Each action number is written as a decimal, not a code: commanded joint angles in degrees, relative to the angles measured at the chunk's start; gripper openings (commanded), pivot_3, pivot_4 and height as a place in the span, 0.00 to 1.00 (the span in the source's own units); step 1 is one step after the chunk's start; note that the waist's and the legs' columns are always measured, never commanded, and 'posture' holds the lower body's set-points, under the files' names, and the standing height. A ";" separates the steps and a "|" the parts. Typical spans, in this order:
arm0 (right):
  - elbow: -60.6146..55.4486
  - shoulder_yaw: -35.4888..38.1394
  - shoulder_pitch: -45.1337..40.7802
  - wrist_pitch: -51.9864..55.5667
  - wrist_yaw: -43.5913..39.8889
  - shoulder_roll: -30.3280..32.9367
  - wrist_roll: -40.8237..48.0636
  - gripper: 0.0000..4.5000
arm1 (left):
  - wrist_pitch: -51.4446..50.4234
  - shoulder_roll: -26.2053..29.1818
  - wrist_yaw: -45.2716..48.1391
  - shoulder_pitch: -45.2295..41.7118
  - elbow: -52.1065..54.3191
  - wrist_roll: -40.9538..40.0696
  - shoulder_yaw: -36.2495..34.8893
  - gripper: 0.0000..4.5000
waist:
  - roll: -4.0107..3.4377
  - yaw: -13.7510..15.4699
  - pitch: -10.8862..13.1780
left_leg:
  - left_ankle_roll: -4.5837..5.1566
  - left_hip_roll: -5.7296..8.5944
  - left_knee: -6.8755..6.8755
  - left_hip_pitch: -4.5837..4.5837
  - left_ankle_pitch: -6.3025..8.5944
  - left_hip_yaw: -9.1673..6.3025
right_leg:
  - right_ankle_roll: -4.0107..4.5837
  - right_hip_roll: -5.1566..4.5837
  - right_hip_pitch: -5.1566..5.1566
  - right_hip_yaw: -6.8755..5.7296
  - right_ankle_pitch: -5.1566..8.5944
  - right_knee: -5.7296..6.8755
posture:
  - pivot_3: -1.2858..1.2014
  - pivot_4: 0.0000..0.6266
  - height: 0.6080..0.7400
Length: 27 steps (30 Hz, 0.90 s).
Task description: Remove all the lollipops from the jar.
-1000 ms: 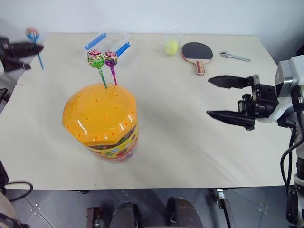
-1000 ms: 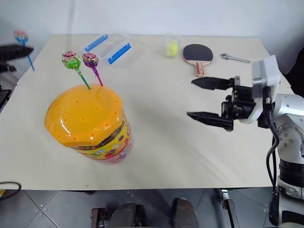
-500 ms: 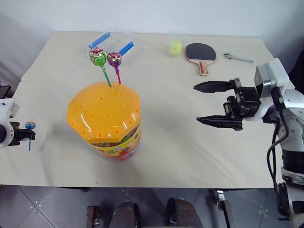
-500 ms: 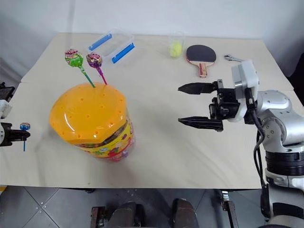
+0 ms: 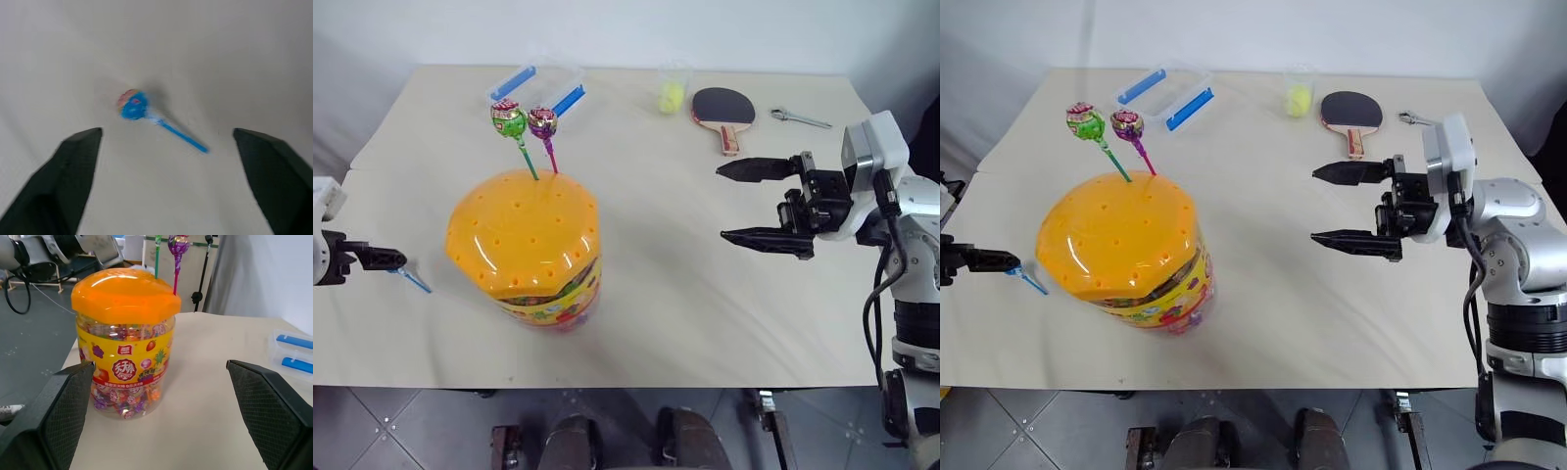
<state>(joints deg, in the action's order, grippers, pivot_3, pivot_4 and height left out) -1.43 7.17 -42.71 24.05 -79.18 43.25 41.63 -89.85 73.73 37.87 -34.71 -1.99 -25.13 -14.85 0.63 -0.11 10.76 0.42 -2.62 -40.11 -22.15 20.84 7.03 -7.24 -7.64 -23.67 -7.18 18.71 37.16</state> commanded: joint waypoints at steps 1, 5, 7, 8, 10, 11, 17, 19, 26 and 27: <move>0.02 1.26 -4.02 1.63 2.75 -0.01 0.57 1.00 | 5.91 1.46 3.86 -2.89 2.94 -2.95 -4.92 0.99 | 0.00 0.03 0.00 | -0.01 0.00 -0.02 0.00 0.00 -0.01 | 0.00 0.00 0.01 0.00 0.00 0.00 | 0.52 0.24 1.00; 0.00 1.02 -7.69 2.87 8.47 -3.49 0.48 1.00 | 15.68 -2.16 8.98 -1.60 3.14 -6.44 -13.25 0.99 | 0.00 -0.22 0.00 | -0.01 -0.01 -0.03 0.02 0.01 0.03 | 0.00 0.01 -0.02 0.01 0.00 0.06 | 0.52 0.24 1.00; -0.67 -0.87 -9.54 3.78 10.93 -5.81 -0.27 1.00 | 20.85 -4.38 12.27 0.90 4.04 -8.04 -17.41 0.99 | 0.00 -0.38 0.00 | -0.02 -0.03 -0.02 0.01 0.01 0.02 | 0.00 0.01 -0.08 -0.02 0.00 0.18 | 0.52 0.24 1.00; -1.11 -2.37 -10.44 4.24 12.00 -6.91 -1.13 1.00 | 23.78 -5.58 14.07 2.41 4.45 -8.78 -19.27 0.99 | -0.01 -0.70 0.00 | -0.03 -0.03 -0.03 0.02 0.01 0.03 | 0.00 0.00 -0.10 -0.02 0.00 0.25 | 0.52 0.24 1.00; -1.55 -4.04 -11.37 5.00 12.80 -7.87 -2.09 1.00 | 27.68 -7.15 15.98 4.31 4.98 -9.74 -21.43 0.99 | 0.00 -1.32 0.00 | -0.04 -0.04 -0.01 0.02 0.02 0.02 | 0.00 0.01 -0.16 -0.04 0.00 0.31 | 0.52 0.24 1.00; -1.65 -5.16 -12.01 5.71 13.02 -8.55 -2.45 1.00 | 31.39 -8.90 17.71 4.51 4.75 -10.84 -22.83 0.99 | 0.00 -1.39 0.00 | -0.06 -0.06 0.01 0.01 0.03 -0.03 | 0.00 0.01 -0.16 -0.08 0.00 0.32 | 0.52 0.24 1.00; -0.11 -8.07 -15.12 5.58 14.23 -14.05 -3.34 1.00 | 51.75 -16.62 35.16 7.34 2.94 -17.69 -29.83 0.99 | 0.00 -1.79 0.00 | -0.07 -0.04 -0.03 -0.01 0.04 -0.07 | 0.01 -0.01 -0.17 -0.13 0.00 0.38 | 0.52 0.24 1.00; 0.86 -9.21 -15.96 5.42 14.81 -16.06 -4.22 1.00 | 54.94 -17.30 38.96 9.26 1.72 -18.93 -31.55 0.99 | 0.00 -1.97 0.00 | -0.08 -0.07 -0.04 -0.01 0.05 -0.14 | 0.01 -0.01 -0.17 -0.25 0.00 0.45 | 0.52 0.24 1.00; 10.29 -14.50 -21.16 4.32 17.26 -24.20 -10.65 1.00 | 58.71 -17.30 48.04 17.69 0.35 -23.16 -34.37 0.99 | -0.01 -3.26 0.00 | -0.08 -0.08 0.02 0.01 0.05 -0.26 | 0.00 -0.01 -0.17 -0.30 0.00 0.55 | 0.52 0.24 1.00; 11.99 -14.60 -22.14 4.05 17.58 -25.25 -11.23 1.00 | 59.10 -17.39 48.19 18.49 0.57 -23.54 -34.74 0.99 | 0.00 -3.30 0.00 | -0.08 -0.07 0.02 0.01 0.05 -0.30 | 0.00 -0.01 -0.16 -0.29 0.00 0.57 | 0.52 0.24 1.00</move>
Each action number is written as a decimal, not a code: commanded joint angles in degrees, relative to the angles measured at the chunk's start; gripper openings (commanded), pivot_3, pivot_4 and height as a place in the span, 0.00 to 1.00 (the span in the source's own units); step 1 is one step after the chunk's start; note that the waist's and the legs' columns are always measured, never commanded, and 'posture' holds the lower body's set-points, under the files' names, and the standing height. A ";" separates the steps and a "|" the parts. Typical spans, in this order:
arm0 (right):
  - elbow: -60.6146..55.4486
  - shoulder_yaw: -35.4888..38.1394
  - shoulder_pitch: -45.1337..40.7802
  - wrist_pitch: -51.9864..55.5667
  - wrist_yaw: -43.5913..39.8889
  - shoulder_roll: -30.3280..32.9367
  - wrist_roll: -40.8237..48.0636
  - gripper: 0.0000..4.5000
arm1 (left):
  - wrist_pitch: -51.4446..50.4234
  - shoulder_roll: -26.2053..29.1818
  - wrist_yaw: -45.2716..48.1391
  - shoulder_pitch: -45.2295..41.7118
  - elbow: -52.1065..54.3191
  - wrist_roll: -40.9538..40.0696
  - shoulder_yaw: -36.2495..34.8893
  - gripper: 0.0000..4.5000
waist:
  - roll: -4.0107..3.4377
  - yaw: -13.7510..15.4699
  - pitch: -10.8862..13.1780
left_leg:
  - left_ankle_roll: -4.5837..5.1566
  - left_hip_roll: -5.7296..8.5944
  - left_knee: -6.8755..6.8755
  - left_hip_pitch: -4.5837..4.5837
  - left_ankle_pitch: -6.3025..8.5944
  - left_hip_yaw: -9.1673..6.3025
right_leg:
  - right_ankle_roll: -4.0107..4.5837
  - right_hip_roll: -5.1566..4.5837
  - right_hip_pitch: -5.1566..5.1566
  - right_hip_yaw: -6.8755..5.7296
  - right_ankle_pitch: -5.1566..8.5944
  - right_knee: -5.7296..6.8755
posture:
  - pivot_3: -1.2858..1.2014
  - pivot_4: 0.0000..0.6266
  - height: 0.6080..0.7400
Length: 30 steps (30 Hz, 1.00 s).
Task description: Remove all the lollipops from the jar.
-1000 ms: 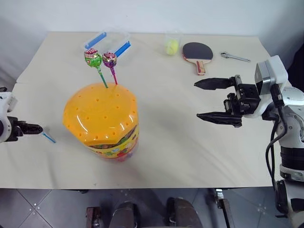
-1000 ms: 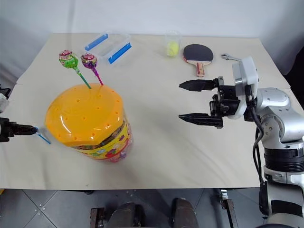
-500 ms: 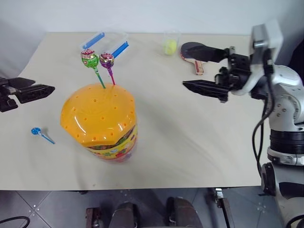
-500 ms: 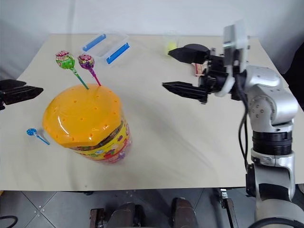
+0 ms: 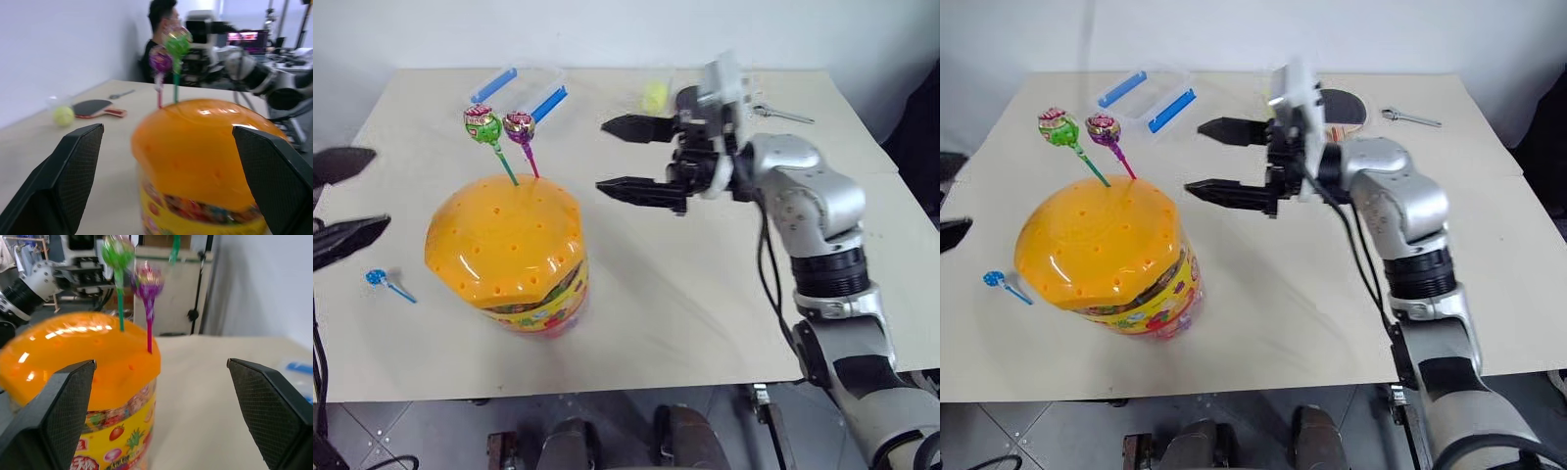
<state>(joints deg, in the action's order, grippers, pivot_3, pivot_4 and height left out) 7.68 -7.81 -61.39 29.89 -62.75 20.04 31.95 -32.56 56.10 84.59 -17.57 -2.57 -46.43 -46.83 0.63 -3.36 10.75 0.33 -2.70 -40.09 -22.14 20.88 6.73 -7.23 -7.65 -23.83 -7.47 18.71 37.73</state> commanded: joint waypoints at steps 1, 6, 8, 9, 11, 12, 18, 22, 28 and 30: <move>4.72 0.18 -4.63 -1.91 1.40 -3.23 -2.10 1.00 | 2.08 0.20 1.59 2.55 1.40 -2.42 -3.13 0.99 | 0.00 -0.07 0.00 | 0.00 0.01 0.00 -0.01 0.00 -0.01 | 0.00 -0.01 0.00 0.01 0.00 0.00 | 0.52 0.24 1.00; 12.07 0.45 -10.02 -1.95 2.17 -8.25 -3.47 1.00 | 3.01 -1.24 -0.70 7.28 4.38 -3.72 -5.30 0.99 | 0.00 -0.63 0.00 | 0.00 0.01 0.03 0.00 0.00 -0.13 | 0.00 -0.01 0.01 -0.01 0.00 0.05 | 0.52 0.24 1.00; 13.89 0.65 -11.29 -2.15 1.39 -9.64 -3.60 1.00 | 2.57 -2.15 -2.03 8.88 6.51 -4.97 -6.12 0.99 | 0.00 -0.98 0.00 | -0.01 0.01 0.04 0.00 0.00 -0.19 | 0.00 0.00 0.03 -0.01 0.00 0.05 | 0.52 0.24 1.00; 14.54 0.57 -11.69 -2.21 0.75 -10.09 -3.68 1.00 | 2.45 -2.62 -2.85 9.66 7.43 -5.48 -6.57 0.99 | 0.00 -1.16 0.00 | -0.01 0.01 0.05 -0.01 0.00 -0.23 | 0.00 0.00 0.04 -0.01 0.00 0.06 | 0.52 0.24 1.00; 15.59 0.40 -12.25 -2.62 -0.55 -10.74 -3.91 1.00 | 2.53 -3.41 -3.89 11.28 9.05 -6.35 -7.37 0.99 | 0.00 -1.42 0.00 | -0.02 0.02 0.05 -0.01 0.01 -0.44 | 0.00 0.03 0.12 -0.01 0.00 0.09 | 0.52 0.24 1.00; 16.12 0.36 -12.51 -2.93 -1.04 -11.07 -4.06 1.00 | 2.58 -3.79 -4.31 12.00 9.78 -6.73 -7.72 0.99 | 0.00 -1.52 0.00 | -0.03 0.04 0.04 -0.01 0.01 -0.52 | 0.00 0.03 0.15 0.00 0.00 0.09 | 0.52 0.24 1.00; 20.32 0.82 -14.57 -5.09 -2.57 -13.09 -5.43 0.96 | 3.04 -4.94 -7.38 14.59 12.73 -8.54 -8.46 1.00 | 0.00 -1.67 0.00 | -0.06 0.03 0.07 -0.01 0.03 -0.87 | 0.00 0.05 0.17 0.01 0.00 0.09 | 0.52 0.24 1.00; 21.37 1.77 -15.40 -5.38 -2.96 -13.83 -5.32 0.71 | 3.48 -5.20 -8.64 15.17 13.66 -9.46 -8.48 1.00 | 0.00 -1.63 0.00 | -0.06 0.04 0.07 -0.01 0.04 -1.11 | 0.00 0.06 0.20 0.02 0.00 0.09 | 0.52 0.24 1.00; 20.18 2.47 -15.63 -5.17 -4.72 -13.53 -4.95 0.25 | 4.11 -5.42 -9.66 15.39 14.15 -10.35 -8.04 1.00 | 0.00 -1.57 0.00 | -0.07 0.08 0.06 -0.01 0.04 -1.24 | 0.00 0.06 0.28 0.03 0.00 0.08 | 0.52 0.24 1.00; 19.59 2.65 -15.65 -4.91 -5.12 -13.23 -4.86 0.10 | 4.33 -5.42 -9.82 15.36 14.14 -10.53 -7.81 1.00 | 0.00 -1.58 0.00 | -0.07 0.08 0.06 -0.01 0.04 -1.26 | 0.00 0.06 0.29 0.02 0.00 0.08 | 0.52 0.24 1.00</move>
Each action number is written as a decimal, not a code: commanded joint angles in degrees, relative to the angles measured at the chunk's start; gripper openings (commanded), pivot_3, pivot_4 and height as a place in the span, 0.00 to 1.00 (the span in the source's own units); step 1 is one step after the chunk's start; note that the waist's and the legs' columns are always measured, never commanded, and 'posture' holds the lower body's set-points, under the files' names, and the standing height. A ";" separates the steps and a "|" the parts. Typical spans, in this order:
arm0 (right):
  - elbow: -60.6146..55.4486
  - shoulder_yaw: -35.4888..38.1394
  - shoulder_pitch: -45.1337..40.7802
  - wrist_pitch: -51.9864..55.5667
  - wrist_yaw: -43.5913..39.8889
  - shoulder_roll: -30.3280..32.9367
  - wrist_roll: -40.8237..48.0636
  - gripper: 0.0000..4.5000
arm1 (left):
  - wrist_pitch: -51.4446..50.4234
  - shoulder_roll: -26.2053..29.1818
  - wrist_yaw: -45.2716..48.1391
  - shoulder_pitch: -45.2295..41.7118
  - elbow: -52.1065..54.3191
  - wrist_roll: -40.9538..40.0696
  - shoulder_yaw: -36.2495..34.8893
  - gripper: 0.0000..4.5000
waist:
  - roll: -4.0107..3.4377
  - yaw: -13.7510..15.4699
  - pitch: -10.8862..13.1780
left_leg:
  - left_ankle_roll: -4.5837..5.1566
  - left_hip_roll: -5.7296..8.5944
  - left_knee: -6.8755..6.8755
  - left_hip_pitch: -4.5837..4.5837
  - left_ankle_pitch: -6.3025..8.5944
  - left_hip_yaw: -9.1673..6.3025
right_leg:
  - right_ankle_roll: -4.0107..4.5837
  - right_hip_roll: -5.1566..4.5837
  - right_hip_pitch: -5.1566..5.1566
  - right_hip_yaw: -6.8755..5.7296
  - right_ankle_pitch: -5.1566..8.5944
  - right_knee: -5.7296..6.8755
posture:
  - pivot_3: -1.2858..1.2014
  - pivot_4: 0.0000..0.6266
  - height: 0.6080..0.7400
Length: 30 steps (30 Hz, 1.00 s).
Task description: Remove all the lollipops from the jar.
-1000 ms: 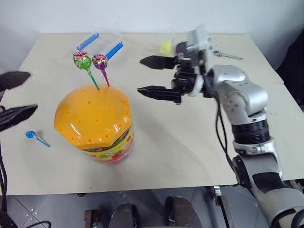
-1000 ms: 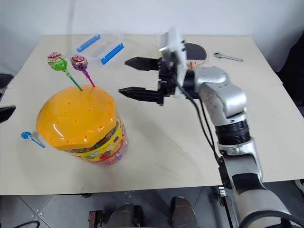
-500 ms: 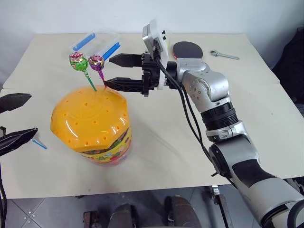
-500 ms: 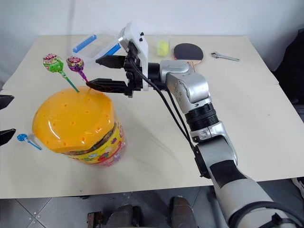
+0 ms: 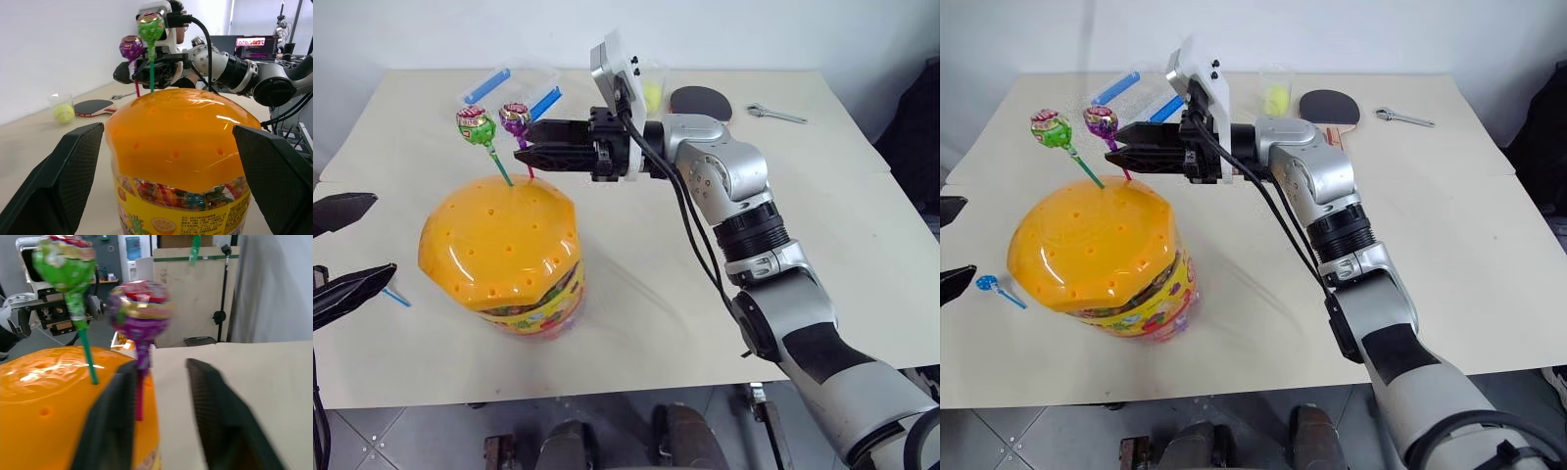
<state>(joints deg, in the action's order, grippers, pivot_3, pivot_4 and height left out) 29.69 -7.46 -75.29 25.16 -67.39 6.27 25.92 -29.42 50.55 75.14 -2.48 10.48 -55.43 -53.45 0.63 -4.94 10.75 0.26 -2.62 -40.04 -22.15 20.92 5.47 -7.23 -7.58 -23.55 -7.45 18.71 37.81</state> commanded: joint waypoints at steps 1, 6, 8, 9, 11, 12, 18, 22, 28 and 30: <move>-2.70 2.48 -1.74 -0.14 -0.56 0.67 1.26 0.02 | 1.27 0.10 -0.46 0.25 1.13 -1.68 -1.09 1.00 | 0.00 0.00 0.00 | 0.00 0.00 0.00 0.00 0.00 0.00 | 0.00 0.00 0.00 0.00 0.00 0.00 | 0.52 0.24 1.00; -4.21 5.64 -2.93 0.98 0.65 1.65 2.91 0.01 | 1.43 0.16 -0.40 -0.02 0.80 -2.38 -0.57 1.00 | 0.00 0.13 0.00 | 0.00 0.02 0.00 0.00 0.00 -0.01 | 0.00 0.00 0.01 0.00 0.00 -0.01 | 0.52 0.24 1.00; -4.50 7.06 -3.46 1.37 1.30 2.13 3.56 0.01 | 1.28 0.38 -0.14 -0.13 0.45 -2.61 -0.35 1.00 | 0.00 0.11 0.00 | -0.01 0.02 0.00 0.00 0.00 -0.02 | 0.00 0.00 0.02 0.01 0.00 -0.01 | 0.52 0.24 1.00; -4.54 7.87 -3.83 1.59 1.86 2.45 3.94 0.01 | 1.17 0.52 0.06 -0.18 0.25 -2.78 -0.24 1.00 | 0.00 0.10 0.00 | -0.01 0.02 0.00 0.00 0.00 -0.02 | 0.00 0.00 0.02 0.01 0.00 -0.01 | 0.52 0.24 1.00; -4.45 9.24 -4.41 1.73 3.31 2.91 4.34 0.01 | 0.94 0.87 0.43 -0.37 -0.22 -3.14 -0.10 1.00 | 0.00 0.03 0.00 | -0.01 0.01 0.01 0.00 0.00 -0.02 | 0.00 0.00 0.02 0.01 0.00 -0.01 | 0.52 0.24 1.00; -4.16 10.33 -4.91 1.64 4.73 3.65 4.27 0.01 | 0.87 1.14 0.70 -0.51 -0.63 -3.21 -0.07 1.00 | 0.00 0.02 0.00 | -0.01 0.01 0.01 0.00 0.00 -0.02 | 0.00 0.00 0.02 0.00 0.00 -0.01 | 0.52 0.24 1.00; -4.59 10.32 -3.45 7.09 8.63 16.05 -0.87 0.01 | -0.08 3.92 4.02 -0.09 -4.80 -2.76 -1.04 1.00 | 0.00 0.44 0.00 | -0.01 0.07 0.00 -0.05 0.01 0.07 | 0.00 -0.01 0.07 0.03 0.00 -0.01 | 0.52 0.24 1.00; -10.07 6.29 2.52 13.69 5.93 25.71 -3.64 0.01 | -0.21 5.70 5.84 0.42 -8.29 -2.18 -1.58 1.00 | 0.02 0.68 -0.01 | -0.01 0.11 0.06 -0.05 0.01 0.19 | 0.00 -0.01 0.11 0.10 0.00 -0.07 | 0.52 0.24 1.00; -19.63 3.19 17.05 21.48 5.62 39.24 -7.24 0.01 | -0.34 7.37 8.43 1.58 -12.45 -1.12 -1.48 1.00 | -0.02 1.13 0.02 | -0.02 0.03 0.15 -0.06 0.02 0.57 | 0.00 -0.02 0.02 0.01 0.00 -0.28 | 0.52 0.24 1.00; -22.16 3.78 23.06 24.71 7.26 41.75 -7.58 0.01 | 0.41 7.76 9.46 2.43 -13.60 0.44 -0.61 1.00 | -0.02 1.25 0.02 | -0.02 -0.02 0.16 -0.05 0.02 0.79 | 0.00 -0.02 -0.05 0.01 0.00 -0.44 | 0.52 0.24 1.00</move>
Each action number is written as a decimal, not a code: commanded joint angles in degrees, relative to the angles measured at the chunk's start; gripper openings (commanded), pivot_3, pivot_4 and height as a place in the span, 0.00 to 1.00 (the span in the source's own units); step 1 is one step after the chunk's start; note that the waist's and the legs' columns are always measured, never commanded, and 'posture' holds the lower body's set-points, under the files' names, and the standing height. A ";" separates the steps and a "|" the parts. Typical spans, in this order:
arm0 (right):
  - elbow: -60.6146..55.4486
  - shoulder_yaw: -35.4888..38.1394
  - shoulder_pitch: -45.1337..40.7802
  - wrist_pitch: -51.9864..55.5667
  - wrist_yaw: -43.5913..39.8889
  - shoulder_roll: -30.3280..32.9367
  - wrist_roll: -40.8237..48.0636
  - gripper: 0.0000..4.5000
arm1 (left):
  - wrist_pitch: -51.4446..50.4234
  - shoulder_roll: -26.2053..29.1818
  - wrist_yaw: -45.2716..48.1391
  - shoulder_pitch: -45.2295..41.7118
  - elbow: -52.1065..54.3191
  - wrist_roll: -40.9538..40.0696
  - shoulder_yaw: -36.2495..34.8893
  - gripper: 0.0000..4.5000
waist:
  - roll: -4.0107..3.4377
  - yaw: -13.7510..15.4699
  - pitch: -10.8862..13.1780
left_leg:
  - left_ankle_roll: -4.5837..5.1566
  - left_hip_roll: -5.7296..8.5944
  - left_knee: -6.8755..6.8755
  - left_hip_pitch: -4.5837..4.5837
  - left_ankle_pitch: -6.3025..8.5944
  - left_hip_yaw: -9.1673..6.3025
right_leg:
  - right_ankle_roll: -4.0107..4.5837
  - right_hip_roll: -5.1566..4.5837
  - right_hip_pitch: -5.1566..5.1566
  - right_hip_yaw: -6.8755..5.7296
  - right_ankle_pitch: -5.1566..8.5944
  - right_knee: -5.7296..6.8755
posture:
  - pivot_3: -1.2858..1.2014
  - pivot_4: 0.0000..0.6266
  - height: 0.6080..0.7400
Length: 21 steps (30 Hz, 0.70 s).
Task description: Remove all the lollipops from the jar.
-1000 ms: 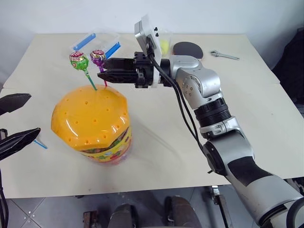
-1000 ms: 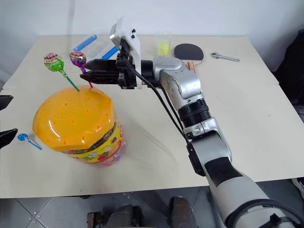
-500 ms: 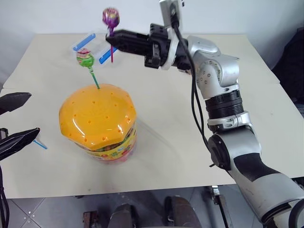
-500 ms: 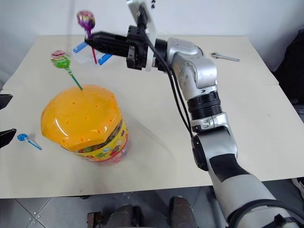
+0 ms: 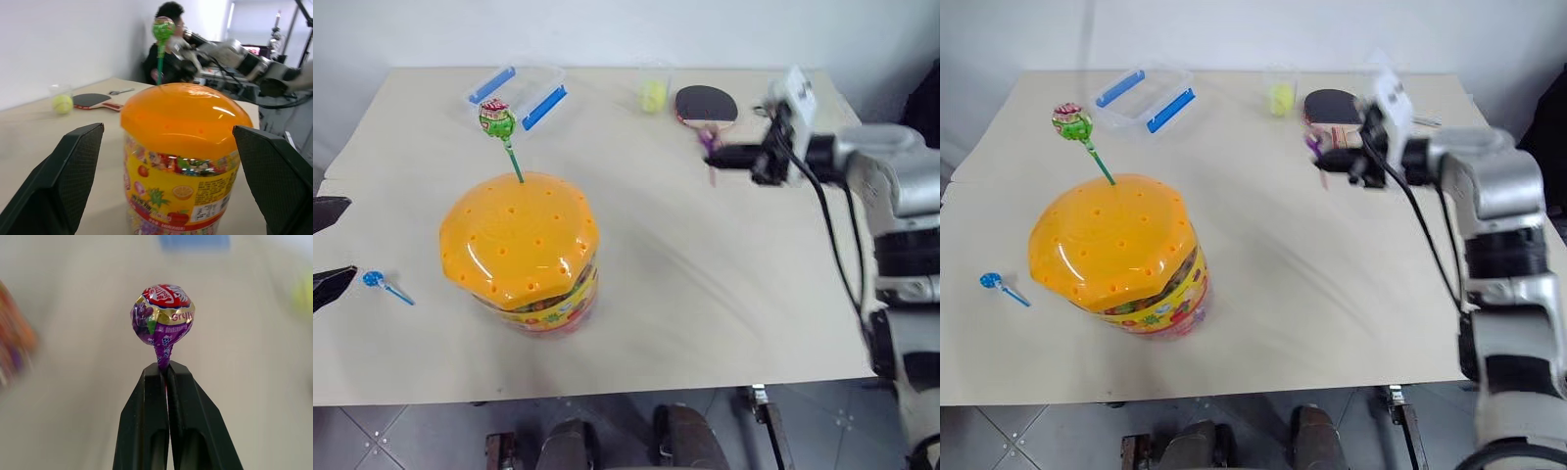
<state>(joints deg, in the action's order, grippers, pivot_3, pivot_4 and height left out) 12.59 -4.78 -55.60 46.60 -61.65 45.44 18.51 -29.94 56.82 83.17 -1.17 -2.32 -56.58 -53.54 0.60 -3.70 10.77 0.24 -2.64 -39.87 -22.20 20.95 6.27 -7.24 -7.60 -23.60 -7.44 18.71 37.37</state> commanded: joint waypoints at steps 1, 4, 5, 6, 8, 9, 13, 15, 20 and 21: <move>-5.88 1.74 6.83 4.90 2.79 3.54 -0.44 0.01 | 1.32 1.54 1.91 1.39 -1.16 2.35 0.18 1.00 | 0.01 0.18 -0.01 | 0.00 -0.03 -0.01 0.02 0.00 0.12 | 0.00 0.01 -0.01 -0.01 0.00 -0.01 | 0.52 0.24 1.00; -4.57 2.06 11.99 5.60 7.23 3.81 -2.57 0.01 | 2.18 1.26 2.23 0.23 -1.79 3.53 2.64 1.00 | 0.01 0.60 -0.01 | 0.00 -0.05 -0.05 0.04 0.01 0.32 | 0.01 -0.01 -0.03 0.03 0.00 -0.03 | 0.52 0.24 1.00; -3.77 2.26 12.51 5.58 8.58 3.29 -3.01 0.01 | 2.36 1.09 2.15 -0.39 -1.91 3.59 3.28 1.00 | 0.00 0.70 0.00 | 0.00 -0.05 -0.07 0.04 0.01 0.40 | 0.01 -0.02 -0.03 0.04 0.00 -0.06 | 0.52 0.24 1.00; -3.08 2.48 12.93 5.47 9.59 2.80 -3.27 0.01 | 2.48 0.92 2.01 -1.07 -2.00 3.46 3.80 1.00 | -0.01 0.78 0.01 | 0.02 -0.03 -0.08 0.00 0.02 0.50 | 0.01 -0.05 -0.07 0.10 0.01 -0.14 | 0.52 0.24 1.00; -2.14 2.59 13.65 5.01 10.62 2.18 -3.56 0.01 | 2.61 0.82 1.63 -2.48 -2.36 3.30 4.68 1.00 | -0.02 0.77 0.01 | 0.02 -0.03 -0.10 0.00 0.02 0.62 | 0.02 -0.04 -0.07 0.17 0.01 -0.29 | 0.52 0.24 1.00; -2.20 2.77 14.13 4.68 10.78 2.09 -3.42 0.06 | 2.64 0.87 1.58 -2.88 -2.53 3.31 4.91 1.00 | -0.02 0.79 0.01 | 0.02 -0.05 -0.13 0.00 0.01 0.62 | 0.03 -0.03 -0.06 0.17 0.01 -0.29 | 0.52 0.24 1.00; -6.52 5.71 16.43 5.05 9.72 2.78 -0.55 0.32 | 2.51 1.18 1.53 -3.42 -2.77 3.45 4.62 1.00 | -0.02 0.85 0.01 | 0.02 -0.05 -0.11 0.00 0.02 0.62 | 0.03 -0.02 -0.07 0.17 0.01 -0.29 | 0.52 0.24 1.00; -9.41 7.24 17.85 4.95 8.11 4.11 1.02 0.48 | 2.45 1.26 1.57 -3.35 -2.82 3.44 4.40 1.00 | -0.02 0.83 0.01 | 0.02 -0.05 -0.10 0.00 0.02 0.61 | 0.03 0.00 -0.07 0.16 0.01 -0.29 | 0.52 0.24 1.00; -19.16 14.42 20.38 2.65 1.99 5.96 9.41 0.85 | 2.39 1.41 1.32 -4.10 -2.85 3.23 4.44 1.00 | -0.02 1.47 0.01 | 0.03 -0.05 -0.11 0.01 0.02 0.62 | 0.02 0.00 -0.07 0.17 0.01 -0.30 | 0.52 0.24 1.00; -20.74 15.55 19.70 2.89 1.16 5.93 11.31 0.94 | 2.36 1.45 1.25 -4.31 -2.87 3.19 4.51 1.00 | -0.02 1.67 0.01 | 0.03 -0.05 -0.12 0.00 0.02 0.64 | 0.02 -0.01 -0.07 0.19 0.01 -0.31 | 0.52 0.24 1.00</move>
<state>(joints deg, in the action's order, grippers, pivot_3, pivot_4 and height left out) -3.67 6.98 -34.50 50.46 -58.64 50.37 26.05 -28.01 57.39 84.52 -4.76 -5.32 -52.81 -47.78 0.59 -2.04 10.78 0.27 -2.69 -40.01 -22.19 20.97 6.93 -7.21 -7.60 -23.67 -7.22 18.73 37.04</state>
